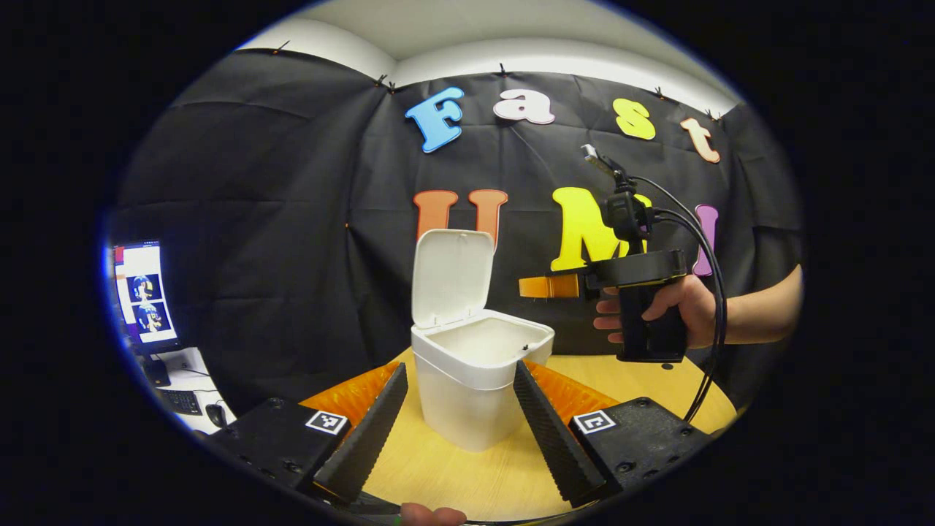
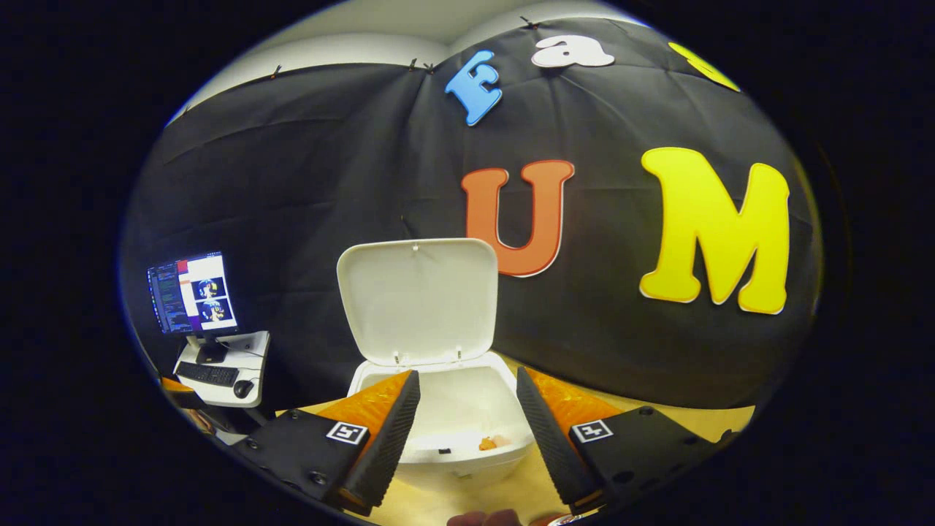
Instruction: Press the lid of the desktop garbage bin to open it, pick up the crumpled paper on the desktop and throw it into the bin, then pick up the pop can on the desktop and drop it into the bin, and finally close the garbage bin lid.
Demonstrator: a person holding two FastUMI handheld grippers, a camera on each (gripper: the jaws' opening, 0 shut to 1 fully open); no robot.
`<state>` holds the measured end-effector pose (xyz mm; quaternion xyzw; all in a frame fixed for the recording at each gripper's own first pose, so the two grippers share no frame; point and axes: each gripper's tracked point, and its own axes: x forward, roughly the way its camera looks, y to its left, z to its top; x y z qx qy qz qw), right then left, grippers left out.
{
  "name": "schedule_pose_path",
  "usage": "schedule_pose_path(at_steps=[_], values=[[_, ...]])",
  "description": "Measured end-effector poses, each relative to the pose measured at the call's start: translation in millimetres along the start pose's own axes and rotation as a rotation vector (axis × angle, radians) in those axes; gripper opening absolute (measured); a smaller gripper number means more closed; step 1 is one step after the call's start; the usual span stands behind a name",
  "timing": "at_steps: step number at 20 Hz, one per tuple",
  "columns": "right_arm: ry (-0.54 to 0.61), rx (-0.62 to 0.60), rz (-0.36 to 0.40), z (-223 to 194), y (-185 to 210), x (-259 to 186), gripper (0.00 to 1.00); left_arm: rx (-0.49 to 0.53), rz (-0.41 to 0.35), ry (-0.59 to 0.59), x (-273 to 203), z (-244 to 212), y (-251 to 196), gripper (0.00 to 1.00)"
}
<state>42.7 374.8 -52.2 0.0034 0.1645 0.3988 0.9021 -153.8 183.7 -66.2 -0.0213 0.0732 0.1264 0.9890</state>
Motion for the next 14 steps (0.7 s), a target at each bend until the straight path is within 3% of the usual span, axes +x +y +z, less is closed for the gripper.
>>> schedule_pose_path(at_steps=[3,7,14], values=[[-0.069,0.063,-0.077,13,-33,-45,0.88,0.018,-0.101,-0.014,8,-1,-34,0.96],[-0.128,0.050,-0.208,22,-89,-101,0.89,-0.006,-0.210,-0.014,16,-4,-76,0.96],[-0.158,0.077,-0.415,-1,-159,-201,0.90,0.034,-0.381,0.023,30,-26,-146,0.96]])
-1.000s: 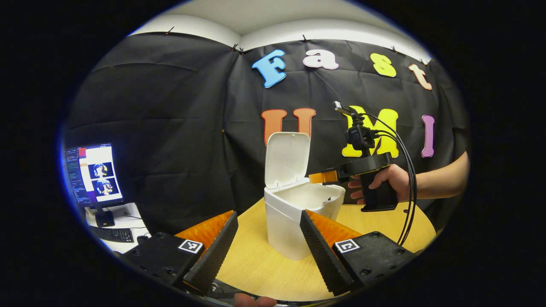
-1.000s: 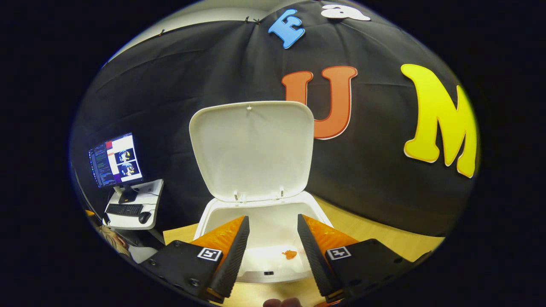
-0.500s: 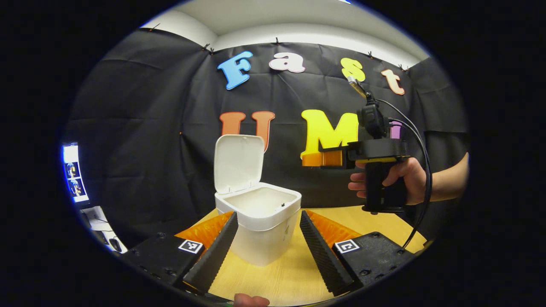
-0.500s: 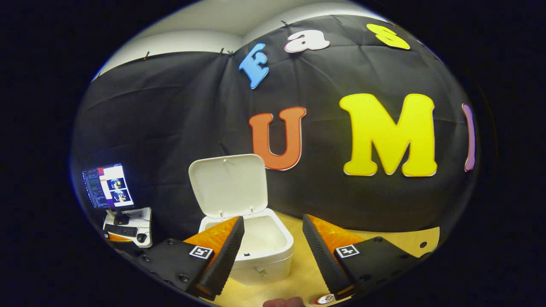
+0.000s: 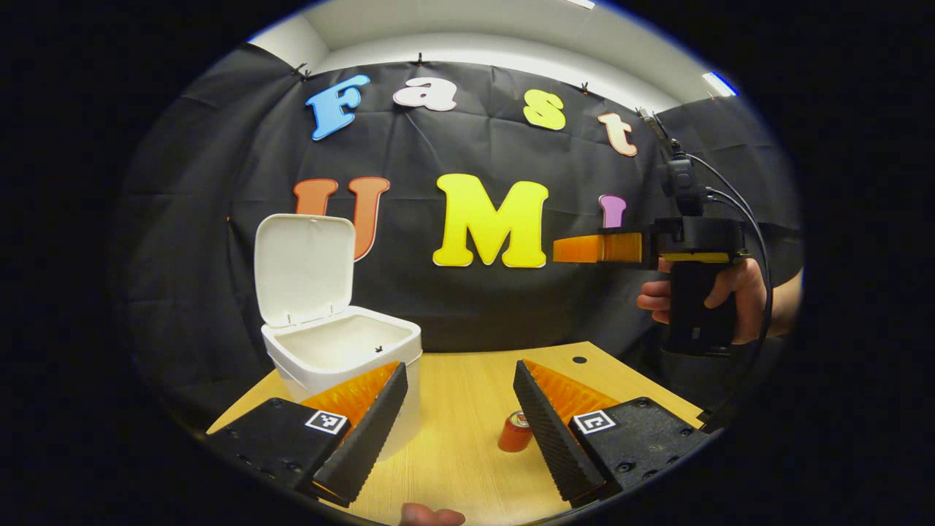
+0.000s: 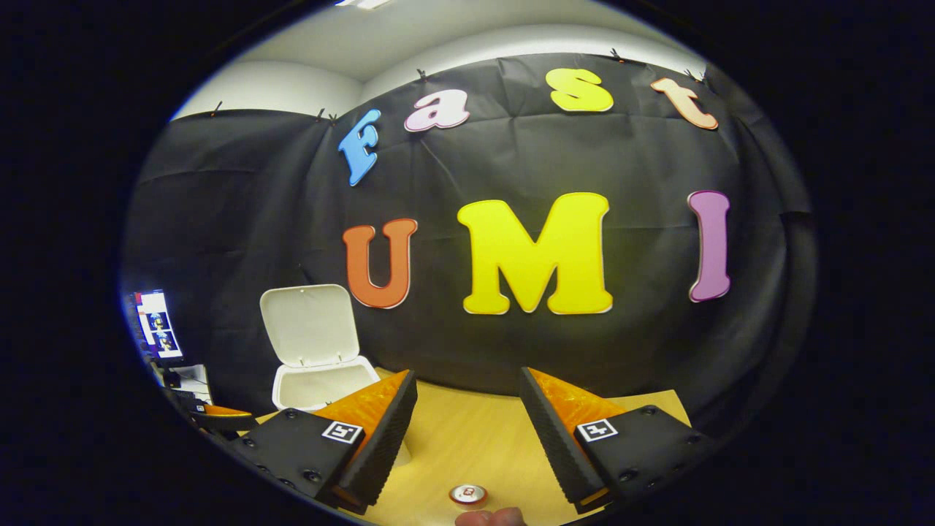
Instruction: Press the lid of the desktop garbage bin to open it, pick up the crumpled paper on the desktop and throw it into the bin, then pick up the pop can on the desktop and drop it into the bin, and finally close the garbage bin lid.
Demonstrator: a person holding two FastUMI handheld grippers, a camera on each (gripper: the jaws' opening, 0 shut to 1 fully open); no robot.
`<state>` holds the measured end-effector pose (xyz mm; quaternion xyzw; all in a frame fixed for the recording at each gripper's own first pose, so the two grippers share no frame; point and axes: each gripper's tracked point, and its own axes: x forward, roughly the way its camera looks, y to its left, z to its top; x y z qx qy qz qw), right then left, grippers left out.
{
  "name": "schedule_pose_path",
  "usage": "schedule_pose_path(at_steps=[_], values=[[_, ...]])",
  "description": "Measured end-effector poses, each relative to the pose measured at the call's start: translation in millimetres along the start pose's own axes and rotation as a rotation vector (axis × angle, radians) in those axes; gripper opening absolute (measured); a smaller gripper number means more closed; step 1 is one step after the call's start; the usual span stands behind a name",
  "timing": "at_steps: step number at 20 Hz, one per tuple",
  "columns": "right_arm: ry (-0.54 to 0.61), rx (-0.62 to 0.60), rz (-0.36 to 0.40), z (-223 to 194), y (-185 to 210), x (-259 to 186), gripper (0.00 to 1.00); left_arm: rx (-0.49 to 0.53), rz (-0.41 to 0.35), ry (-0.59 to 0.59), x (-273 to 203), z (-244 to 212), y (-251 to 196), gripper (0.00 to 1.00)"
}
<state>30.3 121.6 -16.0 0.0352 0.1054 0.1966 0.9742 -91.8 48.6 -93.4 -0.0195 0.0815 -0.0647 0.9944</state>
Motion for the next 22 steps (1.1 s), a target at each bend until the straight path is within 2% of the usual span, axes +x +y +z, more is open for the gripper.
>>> schedule_pose_path(at_steps=[6,12,18,22], values=[[0.027,0.038,-0.123,-21,-62,-39,0.89,0.042,-0.102,0.053,22,-26,-41,0.96],[0.047,0.032,-0.190,-37,-96,-72,0.90,0.064,-0.190,0.127,42,-67,-75,0.96],[0.086,0.013,-0.259,-57,-127,-104,0.90,0.056,-0.212,0.219,59,-119,-90,0.97],[0.107,0.009,-0.291,-67,-137,-117,0.91,0.088,-0.220,0.242,66,-138,-96,0.96]])
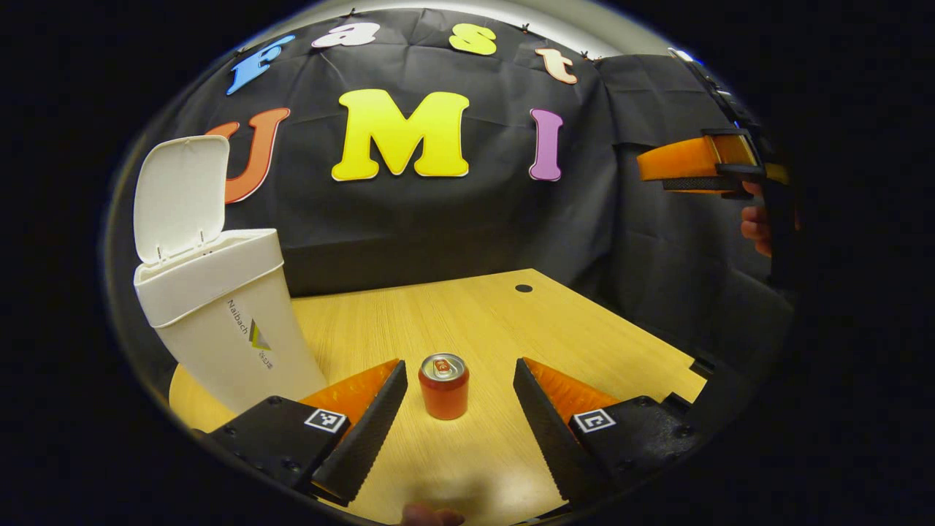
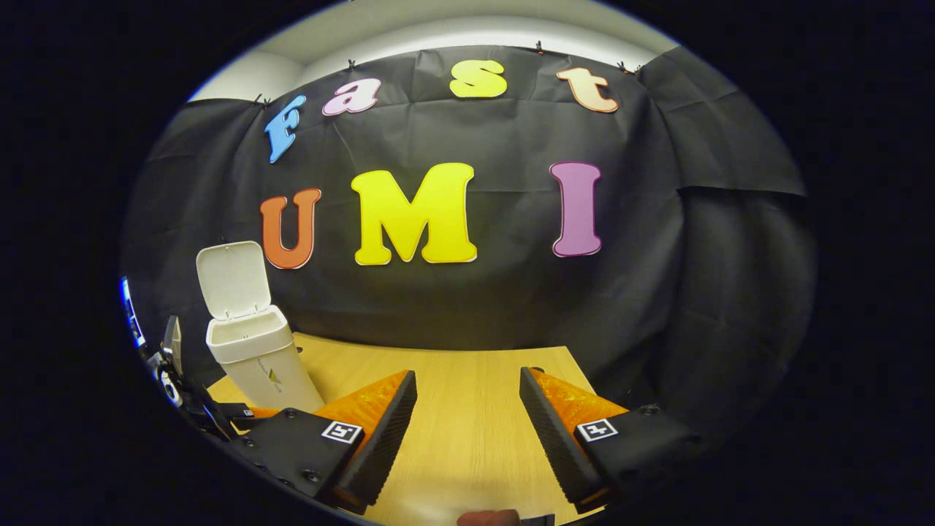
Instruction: Press the lid of the desktop garbage bin to open it, pick up the crumpled paper on the desktop and throw it into the bin, then pick up the pop can on the desktop and drop it into the bin, and finally close the garbage bin lid.
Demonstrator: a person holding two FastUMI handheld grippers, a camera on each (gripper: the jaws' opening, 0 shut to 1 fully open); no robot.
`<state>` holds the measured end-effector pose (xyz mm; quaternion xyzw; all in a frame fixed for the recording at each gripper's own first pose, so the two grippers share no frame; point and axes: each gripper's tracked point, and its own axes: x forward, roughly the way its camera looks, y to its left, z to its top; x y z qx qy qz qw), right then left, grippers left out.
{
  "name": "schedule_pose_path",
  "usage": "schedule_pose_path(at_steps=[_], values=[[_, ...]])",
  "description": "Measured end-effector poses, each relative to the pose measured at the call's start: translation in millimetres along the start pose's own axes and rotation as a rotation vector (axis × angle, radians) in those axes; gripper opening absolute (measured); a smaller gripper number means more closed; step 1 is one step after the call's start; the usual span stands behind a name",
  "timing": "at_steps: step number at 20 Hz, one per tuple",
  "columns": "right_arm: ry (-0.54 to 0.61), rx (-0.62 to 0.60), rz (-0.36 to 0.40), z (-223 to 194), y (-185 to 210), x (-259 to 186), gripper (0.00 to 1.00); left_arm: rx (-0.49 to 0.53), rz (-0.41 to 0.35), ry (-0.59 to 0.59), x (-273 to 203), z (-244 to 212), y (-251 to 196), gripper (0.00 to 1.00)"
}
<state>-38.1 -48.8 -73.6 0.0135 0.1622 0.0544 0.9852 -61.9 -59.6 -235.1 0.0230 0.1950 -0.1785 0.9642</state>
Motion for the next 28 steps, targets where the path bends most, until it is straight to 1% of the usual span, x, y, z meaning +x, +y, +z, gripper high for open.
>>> schedule_pose_path(at_steps=[3,8,11,14,18,21,28], values=[[0.021,-0.003,-0.003,-10,-3,-4,0.90,-0.001,-0.008,0.018,5,-11,-3,0.96],[0.044,-0.033,0.000,-22,-4,-6,0.90,-0.016,0.014,0.071,16,-37,1,0.97],[0.050,-0.036,-0.014,-25,-12,-6,0.91,-0.005,0.020,0.095,26,-53,2,0.97],[0.090,-0.044,-0.018,-38,-18,-5,0.91,0.009,0.031,0.108,38,-66,6,0.97],[0.138,-0.054,-0.032,-58,-27,-6,0.91,-0.007,0.035,0.138,56,-87,10,0.97],[0.163,-0.075,-0.044,-65,-33,-12,0.91,-0.006,0.031,0.150,67,-100,12,0.97],[0.201,-0.082,-0.073,-75,-38,-10,0.91,-0.015,0.028,0.166,88,-117,18,0.97]])
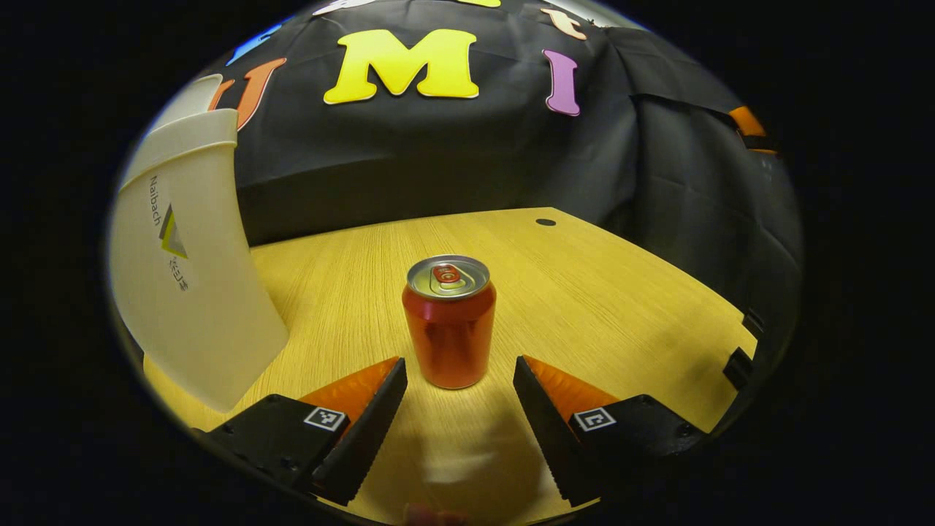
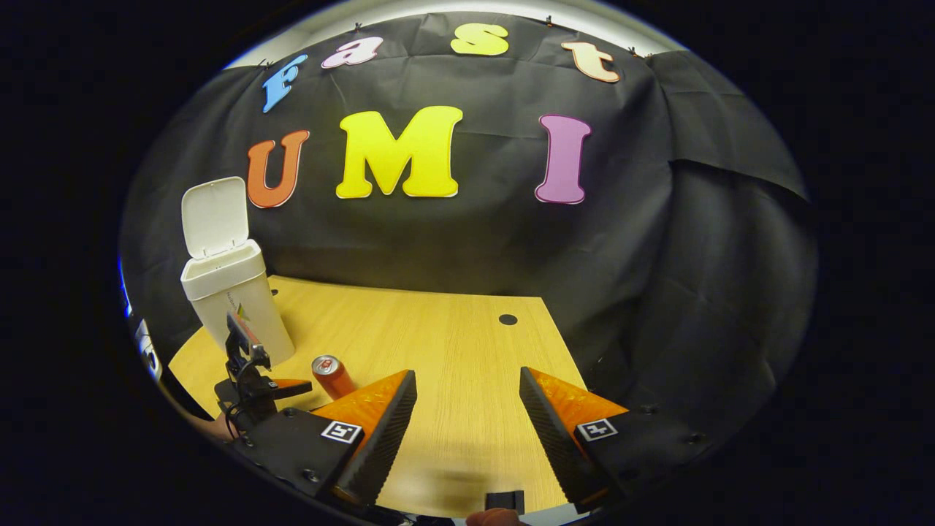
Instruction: Press the lid of the desktop garbage bin to open it, pick up the crumpled paper on the desktop and throw it into the bin, then pick up the pop can on the desktop and drop it into the bin, and finally close the garbage bin lid.
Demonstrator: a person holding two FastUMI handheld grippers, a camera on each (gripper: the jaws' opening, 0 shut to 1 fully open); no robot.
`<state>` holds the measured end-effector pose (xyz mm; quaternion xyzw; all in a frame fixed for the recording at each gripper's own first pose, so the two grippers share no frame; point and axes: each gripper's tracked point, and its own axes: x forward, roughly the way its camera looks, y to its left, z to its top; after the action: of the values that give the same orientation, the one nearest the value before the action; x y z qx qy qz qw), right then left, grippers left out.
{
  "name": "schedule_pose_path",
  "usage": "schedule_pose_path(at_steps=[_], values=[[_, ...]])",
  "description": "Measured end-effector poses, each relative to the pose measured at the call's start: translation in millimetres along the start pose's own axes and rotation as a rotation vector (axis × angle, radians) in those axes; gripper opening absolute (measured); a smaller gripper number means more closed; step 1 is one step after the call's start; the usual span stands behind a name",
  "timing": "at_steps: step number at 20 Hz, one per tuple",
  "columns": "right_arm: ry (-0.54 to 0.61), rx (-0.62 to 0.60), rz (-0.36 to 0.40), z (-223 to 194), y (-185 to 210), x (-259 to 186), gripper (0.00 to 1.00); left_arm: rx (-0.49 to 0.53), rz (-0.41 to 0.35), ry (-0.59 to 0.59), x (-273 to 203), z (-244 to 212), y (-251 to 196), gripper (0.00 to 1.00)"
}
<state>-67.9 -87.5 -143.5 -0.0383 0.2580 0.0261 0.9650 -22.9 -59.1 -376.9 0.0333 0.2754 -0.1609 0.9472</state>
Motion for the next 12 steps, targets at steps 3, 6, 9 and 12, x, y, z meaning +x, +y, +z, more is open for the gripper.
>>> schedule_pose_path(at_steps=[3,6,9,12], values=[[0.013,-0.011,-0.006,-3,0,5,0.91,0.015,0.003,-0.003,9,-2,2,0.97],[0.032,-0.007,-0.005,-6,2,9,0.91,0.012,-0.005,0.007,16,-5,2,0.97],[0.042,-0.013,-0.002,-8,5,14,0.91,0.022,-0.003,0.008,21,-4,4,0.97],[0.049,-0.020,0.011,-8,10,20,0.91,0.037,0.001,0.009,28,-2,6,0.97]])
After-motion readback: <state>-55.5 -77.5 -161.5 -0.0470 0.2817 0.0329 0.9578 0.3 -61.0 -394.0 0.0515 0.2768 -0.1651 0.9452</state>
